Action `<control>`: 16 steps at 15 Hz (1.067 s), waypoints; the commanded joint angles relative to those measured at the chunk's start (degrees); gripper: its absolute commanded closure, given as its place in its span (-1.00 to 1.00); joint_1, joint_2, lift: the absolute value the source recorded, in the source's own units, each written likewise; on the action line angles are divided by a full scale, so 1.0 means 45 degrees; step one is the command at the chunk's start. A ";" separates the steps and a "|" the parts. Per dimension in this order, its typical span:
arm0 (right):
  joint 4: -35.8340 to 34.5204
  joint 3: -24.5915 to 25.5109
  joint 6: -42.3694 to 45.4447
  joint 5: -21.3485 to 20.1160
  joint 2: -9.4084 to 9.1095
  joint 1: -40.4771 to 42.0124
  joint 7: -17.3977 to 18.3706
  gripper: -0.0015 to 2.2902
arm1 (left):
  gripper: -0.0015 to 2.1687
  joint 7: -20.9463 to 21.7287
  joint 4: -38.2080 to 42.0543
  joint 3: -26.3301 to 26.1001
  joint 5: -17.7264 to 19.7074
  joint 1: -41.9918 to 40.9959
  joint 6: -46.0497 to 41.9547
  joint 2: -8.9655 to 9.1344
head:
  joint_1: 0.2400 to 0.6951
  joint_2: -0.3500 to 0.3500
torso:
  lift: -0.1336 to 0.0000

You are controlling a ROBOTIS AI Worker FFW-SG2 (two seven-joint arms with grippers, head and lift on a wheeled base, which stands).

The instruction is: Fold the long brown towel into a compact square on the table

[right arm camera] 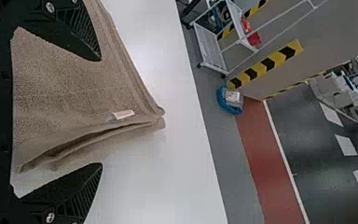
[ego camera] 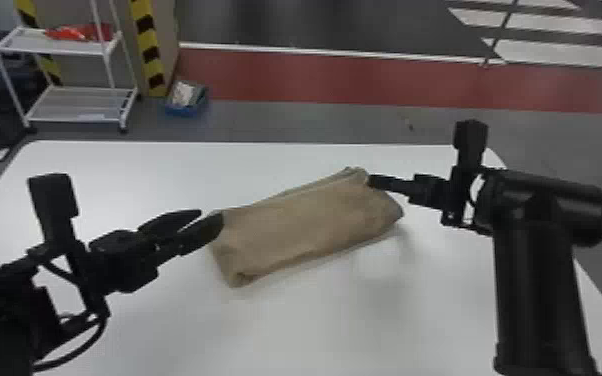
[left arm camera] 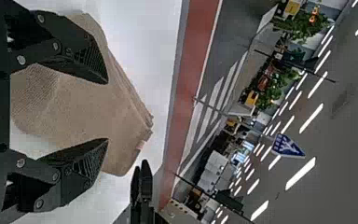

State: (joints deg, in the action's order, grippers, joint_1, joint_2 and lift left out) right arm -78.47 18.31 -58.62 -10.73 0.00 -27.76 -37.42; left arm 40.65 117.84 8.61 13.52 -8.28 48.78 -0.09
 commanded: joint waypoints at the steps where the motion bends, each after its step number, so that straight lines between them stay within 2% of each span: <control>1: 0.0367 -0.0006 -0.0090 -0.0566 0.0039 -0.0354 -0.0004 -0.92 | -0.85 0.0011 0.0356 0.0256 0.0531 -0.0445 0.0284 0.0052 | 1.00 -0.37 | -0.86; 3: 0.1090 -0.0221 0.0262 -0.0820 0.0332 -0.0667 0.0015 -0.91 | -0.84 0.0011 0.0337 0.0314 0.0687 -0.0602 0.0363 0.0052 | 1.00 -0.38 | -0.86; 8: 0.2535 -0.0904 0.1512 -0.2070 0.0586 -0.1018 0.0054 -0.86 | -0.82 0.0128 0.0376 0.0334 0.0746 -0.0816 0.0402 0.0052 | 1.00 -0.43 | -0.86; 11: 0.3082 -0.0924 0.2215 -0.2206 0.0625 -0.1018 0.0113 -0.84 | -0.82 0.0147 0.0532 0.0334 0.0746 -0.0855 0.0402 0.0052 | 1.00 -0.46 | -0.86; 16: 0.3375 -0.1100 0.2450 -0.2226 0.0566 -0.1096 0.0054 -0.64 | -0.82 0.0147 0.0669 0.0373 0.0746 -0.1031 0.0402 0.0052 | 1.00 -0.45 | -0.86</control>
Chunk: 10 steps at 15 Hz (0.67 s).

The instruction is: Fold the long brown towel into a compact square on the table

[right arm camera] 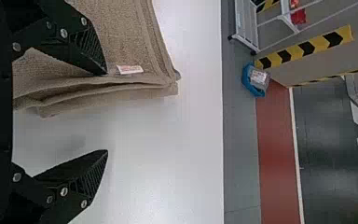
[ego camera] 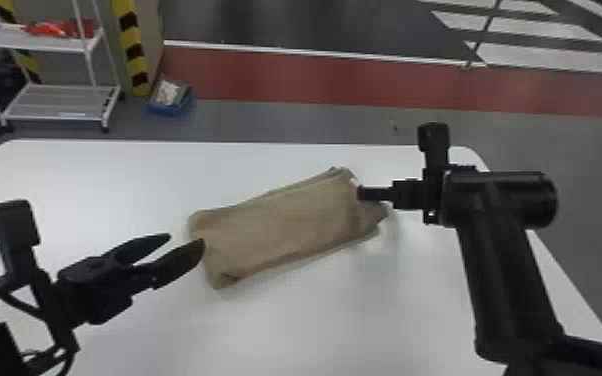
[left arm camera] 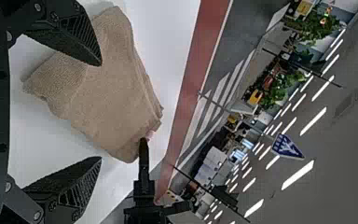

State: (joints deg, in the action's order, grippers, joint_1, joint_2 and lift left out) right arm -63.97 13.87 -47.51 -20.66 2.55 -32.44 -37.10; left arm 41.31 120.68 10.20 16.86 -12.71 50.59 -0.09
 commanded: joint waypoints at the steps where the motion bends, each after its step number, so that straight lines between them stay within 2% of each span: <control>1: 0.0310 -0.0172 -0.0019 -0.0135 0.0000 -0.0095 -0.0037 -0.59 | -0.82 0.0000 0.0039 0.0019 0.0004 -0.0047 0.0000 0.0052 | 1.00 -0.44 | -0.86; 2: 0.0427 -0.0211 0.0020 -0.0155 0.0000 -0.0114 -0.0037 -0.58 | -0.82 0.0020 0.0039 0.0019 0.0004 -0.0047 0.0000 0.0052 | 1.00 -0.44 | -0.86; 4: 0.0427 -0.0133 0.0098 0.0040 0.0000 -0.0095 -0.0194 -0.33 | -0.82 0.0020 0.0039 -0.0001 0.0004 -0.0047 0.0000 0.0052 | 1.00 -0.43 | -0.86; 7: 0.0251 -0.0055 0.0098 0.0177 -0.0039 0.0022 -0.0291 0.16 | -0.82 0.0020 0.0039 -0.0001 -0.0035 -0.0047 0.0000 0.0052 | 1.00 -0.41 | -0.86; 10: 0.0095 0.0003 0.0098 0.0372 -0.0039 0.0218 -0.0389 0.25 | -0.82 0.0020 0.0019 -0.0001 -0.0035 -0.0047 0.0000 0.0052 | 1.00 -0.41 | -0.86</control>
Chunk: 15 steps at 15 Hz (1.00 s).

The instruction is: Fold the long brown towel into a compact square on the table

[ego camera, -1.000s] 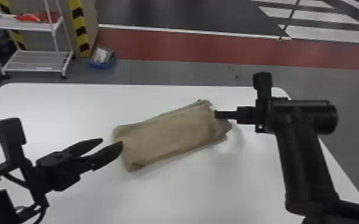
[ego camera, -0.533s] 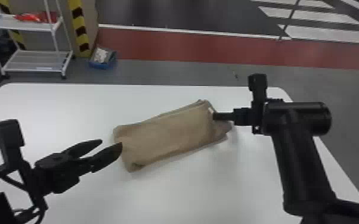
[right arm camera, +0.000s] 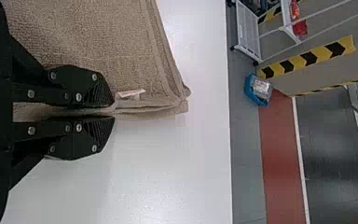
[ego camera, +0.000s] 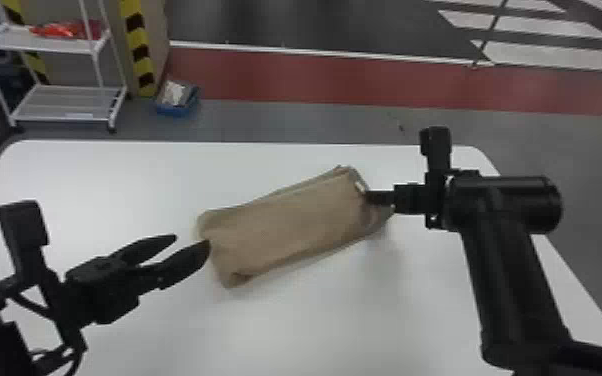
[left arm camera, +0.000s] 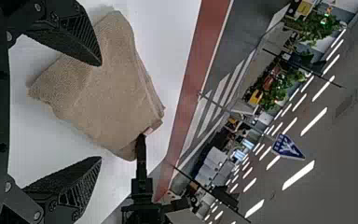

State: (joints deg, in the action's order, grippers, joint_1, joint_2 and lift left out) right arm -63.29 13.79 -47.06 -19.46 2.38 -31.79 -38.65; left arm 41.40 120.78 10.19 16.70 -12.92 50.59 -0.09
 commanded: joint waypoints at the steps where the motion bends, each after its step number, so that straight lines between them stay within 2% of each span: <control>1: -0.0212 0.0159 -0.0041 0.0223 -0.0002 0.0151 -0.0083 0.25 | -0.82 0.0000 -0.0004 0.0000 0.0000 0.0001 0.0000 0.0052 | 1.00 -0.41 | -0.86; 3: -0.0935 0.0316 -0.0236 0.0673 -0.0041 0.0483 -0.0161 0.25 | -0.82 0.0000 -0.0004 0.0020 0.0039 0.0001 0.0000 0.0052 | 1.00 -0.40 | -0.86; 7: -0.3474 0.0823 -0.1916 0.1571 -0.0275 0.0913 -0.0766 0.25 | -0.82 0.0000 -0.0004 0.0059 0.0000 -0.0019 0.0000 0.0052 | 1.00 -0.40 | -0.86; 10: -0.4489 0.1136 -0.2424 0.2001 -0.0373 0.1206 -0.1001 0.25 | -0.82 0.0000 0.0015 0.0078 0.0000 -0.0019 0.0078 0.0052 | 1.00 -0.37 | -0.86; 12: -0.5017 0.1585 -0.2502 0.2723 -0.0541 0.1206 -0.1137 0.25 | -0.82 0.0000 0.0054 0.0156 -0.0020 0.0001 0.0157 0.0052 | 1.00 -0.37 | -0.86; 15: -0.5700 0.1859 -0.1330 0.3700 -0.0541 0.1069 -0.1294 0.25 | -0.82 0.0000 0.0191 0.0156 -0.0078 -0.0019 0.0235 0.0052 | 1.00 -0.36 | -0.86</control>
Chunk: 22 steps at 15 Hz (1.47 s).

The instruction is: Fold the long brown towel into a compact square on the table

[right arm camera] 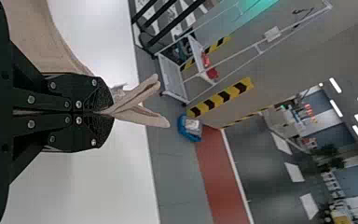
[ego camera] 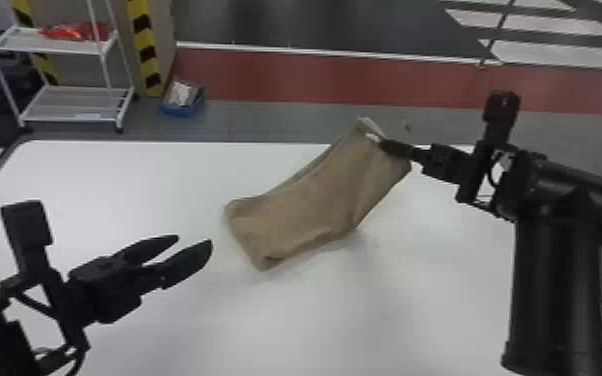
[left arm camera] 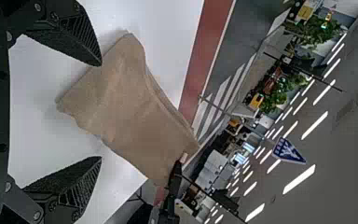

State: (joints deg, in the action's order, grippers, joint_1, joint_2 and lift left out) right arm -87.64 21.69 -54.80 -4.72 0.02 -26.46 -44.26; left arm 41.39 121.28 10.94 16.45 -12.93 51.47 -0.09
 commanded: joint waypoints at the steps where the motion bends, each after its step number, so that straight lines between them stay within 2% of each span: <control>1: -0.0389 0.0044 0.0350 0.0464 -0.0015 -0.0176 -0.0086 0.25 | -0.82 0.0000 0.0080 -0.0009 -0.0043 -0.0037 0.0039 0.0052 | 1.00 -0.36 | -0.86; 5: -0.0545 -0.1792 0.0389 0.0034 -0.0015 0.0332 -0.0144 0.25 | -0.82 0.0000 0.0158 0.0030 -0.0043 -0.0154 0.0078 0.0052 | 1.00 -0.31 | -0.86; 8: 0.0471 -0.3042 0.1053 -0.0591 -0.0015 0.0352 0.0012 0.25 | -0.82 0.0000 0.0139 0.0030 -0.0043 -0.0173 0.0078 0.0052 | 1.00 -0.20 | -0.86; 9: 0.0568 -0.3257 0.1209 -0.0610 -0.0015 0.0391 0.0012 0.25 | -0.82 0.0000 0.0139 0.0030 -0.0043 -0.0173 0.0078 0.0052 | 1.00 -0.13 | -0.86; 16: 0.0646 -0.4468 0.1443 -0.0493 -0.0015 0.0645 0.0012 0.25 | -0.82 0.0000 0.0099 0.0011 -0.0082 -0.0134 0.0039 0.0052 | 1.00 0.00 | -0.86; 22: 0.1779 -0.6108 0.2615 -0.0669 -0.0015 0.0781 0.0149 0.25 | -0.82 0.0000 -0.0057 -0.0009 -0.0063 -0.0076 0.0039 0.0052 | 1.00 0.13 | -0.86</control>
State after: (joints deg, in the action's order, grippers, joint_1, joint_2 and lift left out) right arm -80.17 -3.86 -43.39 -7.55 0.00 -23.29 -43.49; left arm 41.40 121.05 10.90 16.15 -13.26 51.66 -0.09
